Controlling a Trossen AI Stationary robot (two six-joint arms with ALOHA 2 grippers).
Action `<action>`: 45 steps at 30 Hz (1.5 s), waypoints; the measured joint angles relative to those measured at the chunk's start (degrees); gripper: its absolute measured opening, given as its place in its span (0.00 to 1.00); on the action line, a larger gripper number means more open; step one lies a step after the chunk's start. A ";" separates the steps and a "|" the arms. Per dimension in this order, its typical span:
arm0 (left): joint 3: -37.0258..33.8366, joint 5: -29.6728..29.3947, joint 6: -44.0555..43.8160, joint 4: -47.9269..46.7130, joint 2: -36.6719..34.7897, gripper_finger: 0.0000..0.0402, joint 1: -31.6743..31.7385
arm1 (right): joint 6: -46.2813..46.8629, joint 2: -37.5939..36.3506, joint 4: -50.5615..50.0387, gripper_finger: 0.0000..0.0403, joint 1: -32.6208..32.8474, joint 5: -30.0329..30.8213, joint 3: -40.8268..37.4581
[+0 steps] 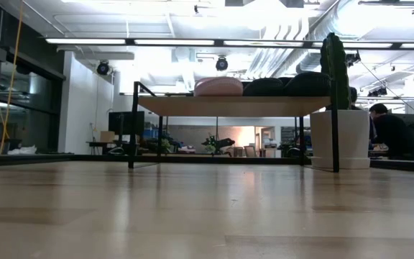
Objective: Pick and place slides into the shelf
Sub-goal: Put the pink slide on the shelf
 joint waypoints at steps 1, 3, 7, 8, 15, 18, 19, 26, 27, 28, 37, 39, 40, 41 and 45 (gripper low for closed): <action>0.00 0.00 0.00 -0.13 0.00 0.50 0.00 | -0.29 0.02 -0.05 0.01 -0.02 0.87 -0.65; 0.00 -0.02 -0.02 -0.59 0.00 0.50 0.00 | -0.75 0.07 -0.13 0.01 -0.02 2.86 -1.76; 0.00 -0.02 -0.32 -1.20 0.00 0.50 -0.01 | -1.03 0.02 0.17 0.01 -0.22 4.52 -4.14; 0.00 -0.02 -0.42 -1.28 0.00 0.50 -0.01 | -1.06 0.02 0.22 0.01 -0.33 5.22 -4.94; 0.00 -0.04 -1.47 -1.28 0.04 0.50 0.00 | -1.00 0.00 1.13 0.01 -1.38 8.24 -9.48; 0.00 -0.04 -1.51 -1.31 0.04 0.50 -0.02 | -1.04 0.04 1.43 0.01 -1.72 9.77 -11.26; 0.00 -0.04 -1.51 -1.31 0.04 0.50 -0.02 | -0.99 0.04 2.02 0.01 -1.91 9.90 -11.92; 0.00 -0.04 -1.64 -3.51 0.04 0.50 -0.02 | -1.47 0.02 5.74 0.01 -3.22 11.00 -18.17; 0.00 -0.04 -1.65 -3.82 0.04 0.50 -0.01 | -1.61 0.02 6.78 0.01 -3.47 11.01 -19.22; 0.00 -0.04 -1.69 -3.99 0.04 0.50 -0.02 | -1.68 0.03 7.21 0.01 -3.65 11.04 -20.10; 0.00 -0.04 -2.97 -4.29 0.04 0.50 -0.02 | -3.41 0.02 13.79 0.01 -5.28 11.04 -27.29; 0.00 -0.04 -2.97 -4.51 0.04 0.50 -0.02 | -3.57 0.04 14.02 0.01 -5.50 10.96 -28.44; 0.00 -0.04 -2.97 -4.74 0.04 0.50 -0.02 | -3.55 0.04 14.22 0.01 -5.70 10.93 -28.91; 0.00 -0.04 -2.97 -4.78 0.04 0.50 -0.02 | -3.55 0.04 14.84 0.01 -5.79 10.90 -29.44; 0.00 -0.04 -2.97 -5.11 0.04 0.50 -0.01 | -4.78 0.04 18.03 0.01 -6.18 10.72 -32.39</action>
